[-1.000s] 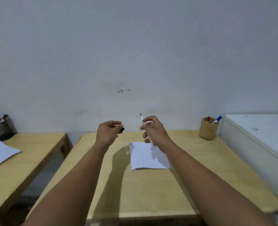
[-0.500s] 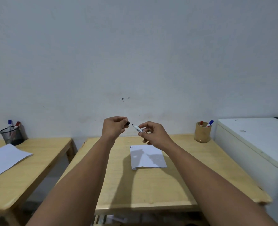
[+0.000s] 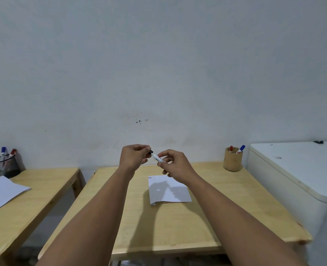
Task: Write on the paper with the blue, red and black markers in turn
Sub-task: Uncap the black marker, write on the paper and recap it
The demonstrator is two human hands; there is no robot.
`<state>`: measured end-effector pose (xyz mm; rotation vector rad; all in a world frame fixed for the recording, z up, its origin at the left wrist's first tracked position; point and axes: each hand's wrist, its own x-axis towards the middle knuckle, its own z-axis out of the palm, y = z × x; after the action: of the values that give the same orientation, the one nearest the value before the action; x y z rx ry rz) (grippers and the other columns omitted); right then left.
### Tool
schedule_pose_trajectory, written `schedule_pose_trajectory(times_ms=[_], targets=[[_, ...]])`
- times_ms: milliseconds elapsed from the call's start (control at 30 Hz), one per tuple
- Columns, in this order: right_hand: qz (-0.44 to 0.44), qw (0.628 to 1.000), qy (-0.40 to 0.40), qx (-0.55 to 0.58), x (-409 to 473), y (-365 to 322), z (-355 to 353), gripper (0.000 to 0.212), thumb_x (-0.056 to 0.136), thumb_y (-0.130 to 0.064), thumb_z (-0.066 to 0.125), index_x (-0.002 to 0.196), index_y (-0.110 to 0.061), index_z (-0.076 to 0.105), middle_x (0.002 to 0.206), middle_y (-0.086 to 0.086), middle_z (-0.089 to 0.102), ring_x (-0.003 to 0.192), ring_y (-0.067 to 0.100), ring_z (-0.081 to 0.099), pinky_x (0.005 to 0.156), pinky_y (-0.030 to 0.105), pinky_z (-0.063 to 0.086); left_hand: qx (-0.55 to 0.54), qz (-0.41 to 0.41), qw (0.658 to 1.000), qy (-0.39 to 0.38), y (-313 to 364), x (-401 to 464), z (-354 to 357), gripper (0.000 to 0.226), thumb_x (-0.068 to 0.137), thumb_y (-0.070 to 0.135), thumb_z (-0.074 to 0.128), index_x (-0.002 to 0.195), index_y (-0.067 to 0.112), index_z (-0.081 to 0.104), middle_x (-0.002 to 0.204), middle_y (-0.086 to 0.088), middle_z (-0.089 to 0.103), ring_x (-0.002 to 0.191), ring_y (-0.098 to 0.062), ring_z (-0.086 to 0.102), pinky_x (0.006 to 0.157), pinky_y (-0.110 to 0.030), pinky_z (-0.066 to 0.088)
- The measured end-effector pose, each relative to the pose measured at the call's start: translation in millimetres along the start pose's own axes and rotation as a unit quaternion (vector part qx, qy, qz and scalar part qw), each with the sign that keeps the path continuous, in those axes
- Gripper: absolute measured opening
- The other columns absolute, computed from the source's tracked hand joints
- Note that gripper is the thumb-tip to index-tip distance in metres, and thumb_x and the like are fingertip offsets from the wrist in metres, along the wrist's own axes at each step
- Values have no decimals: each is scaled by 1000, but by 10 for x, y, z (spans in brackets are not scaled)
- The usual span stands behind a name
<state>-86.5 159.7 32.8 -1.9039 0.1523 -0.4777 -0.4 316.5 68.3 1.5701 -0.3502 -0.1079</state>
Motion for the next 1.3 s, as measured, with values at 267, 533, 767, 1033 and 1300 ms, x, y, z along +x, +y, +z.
schedule_pose_trajectory(times_ms=[267, 533, 767, 1033, 1300], targets=[[17, 1000, 13, -16, 31, 51, -77, 19, 95, -11, 75, 108, -25, 74, 93, 1, 71, 56, 11, 69, 53, 21, 49, 22, 4, 1000, -21, -55, 18, 88, 11, 94, 10, 71, 94, 4, 79, 89, -11, 79, 80, -18, 75, 81, -36, 62], [-28, 993, 86, -76, 44, 116, -109, 17, 94, -8, 73, 107, -17, 79, 85, -7, 69, 69, 16, 63, 71, 37, 62, 18, 7, 1000, 4, -133, 69, 380, 10, 91, 8, 72, 88, 1, 78, 84, -14, 79, 78, -22, 75, 72, -33, 62], [-19, 987, 130, -95, 158, 312, -481, 22, 97, -10, 70, 116, -18, 75, 85, -11, 65, 75, 18, 66, 82, 42, 63, 43, 2, 992, -121, 30, 157, 776, 22, 97, 20, 66, 114, 10, 76, 107, -5, 79, 96, -18, 76, 88, -40, 60], [-20, 941, 286, -182, 740, 304, -1877, 9, 98, -25, 67, 105, -24, 73, 89, -7, 74, 89, 24, 73, 83, 42, 61, 202, 84, 962, -162, -124, 580, 1783, 62, 93, 27, 69, 151, 26, 46, 129, 0, 67, 103, -19, 67, 81, -32, 57], [31, 924, 325, -197, 1187, 910, -2868, 21, 95, -15, 74, 115, -17, 70, 97, -5, 71, 94, 21, 71, 89, 40, 60, 252, 56, 934, -247, -807, 882, 3225, 105, 74, 43, 89, 159, 23, 32, 154, -8, 49, 138, -24, 50, 108, -43, 48]])
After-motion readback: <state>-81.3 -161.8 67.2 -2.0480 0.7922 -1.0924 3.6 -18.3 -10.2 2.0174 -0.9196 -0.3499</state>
